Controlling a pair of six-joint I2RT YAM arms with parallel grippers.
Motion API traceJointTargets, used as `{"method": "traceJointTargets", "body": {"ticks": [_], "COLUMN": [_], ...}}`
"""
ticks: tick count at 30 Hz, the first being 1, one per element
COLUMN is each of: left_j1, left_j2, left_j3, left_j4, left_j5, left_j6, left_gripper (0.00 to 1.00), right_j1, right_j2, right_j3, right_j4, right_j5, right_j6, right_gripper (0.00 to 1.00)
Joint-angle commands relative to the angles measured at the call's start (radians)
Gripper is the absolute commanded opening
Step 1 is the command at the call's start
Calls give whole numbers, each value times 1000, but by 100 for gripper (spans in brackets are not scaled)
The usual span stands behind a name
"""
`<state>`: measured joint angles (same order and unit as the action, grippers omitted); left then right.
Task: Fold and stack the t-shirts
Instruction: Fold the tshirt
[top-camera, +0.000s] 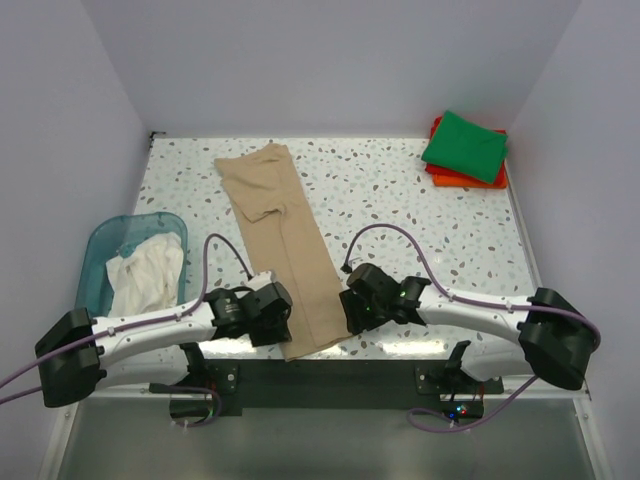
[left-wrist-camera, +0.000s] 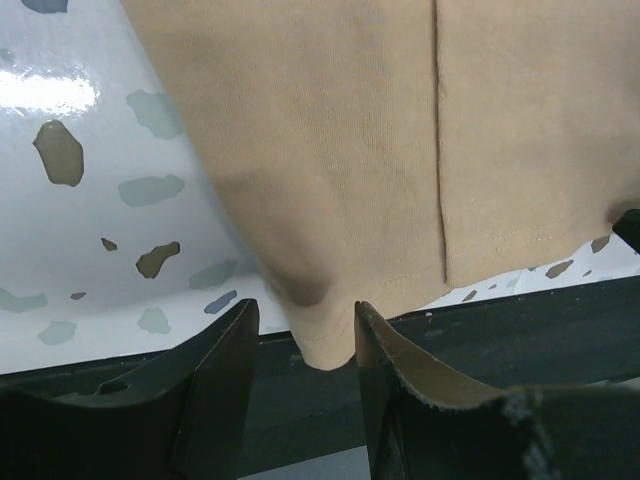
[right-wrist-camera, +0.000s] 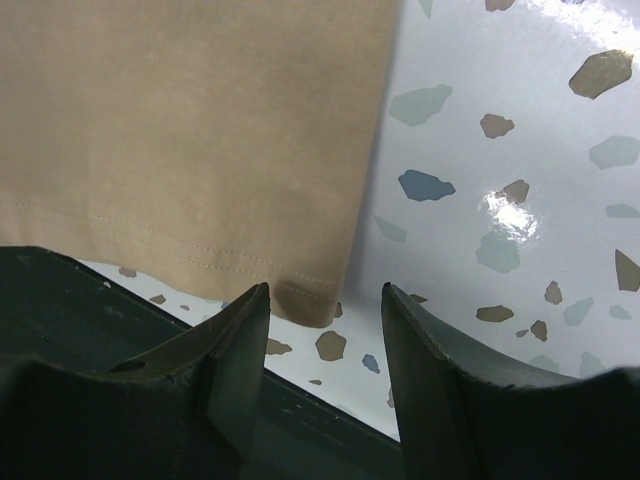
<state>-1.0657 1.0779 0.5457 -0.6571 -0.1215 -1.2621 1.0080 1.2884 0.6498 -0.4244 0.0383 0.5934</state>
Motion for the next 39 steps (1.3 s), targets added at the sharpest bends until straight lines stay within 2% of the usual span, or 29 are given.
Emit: {"method": "traceJointTargets", "body": {"ticks": [1, 8, 11, 16, 20, 22, 27, 29, 39], "left_j1": [-23, -74, -86, -96, -105, -109, -120, -126, -187], "left_j2": [-6, 33, 43, 45, 43, 40, 24, 10, -4], "left_j3": [31, 16, 13, -15, -35, -47, -72, -89, -113], "left_j4": [-39, 5, 14, 30, 47, 56, 76, 82, 123], "left_j5": [-18, -20, -21, -9, -1, 2, 13, 19, 45], "left_j6": [-49, -83, -94, -112, -126, -129, -146, -160, -200], "left_gripper": [48, 47, 47, 42, 33, 28, 8, 0, 0], "right_j1": [6, 14, 18, 20, 18, 20, 18, 17, 6], "right_j2": [8, 12, 29, 49, 63, 61, 43, 29, -83], "right_j3": [-1, 5, 4, -3, -7, -10, -18, -29, -94], "right_j4": [39, 50, 52, 56, 62, 61, 46, 32, 9], "right_j5": [23, 15, 15, 32, 46, 51, 61, 81, 22], "right_j6": [17, 23, 23, 23, 28, 26, 31, 42, 72], "right_gripper": [52, 50, 46, 42, 36, 27, 7, 2, 0]}}
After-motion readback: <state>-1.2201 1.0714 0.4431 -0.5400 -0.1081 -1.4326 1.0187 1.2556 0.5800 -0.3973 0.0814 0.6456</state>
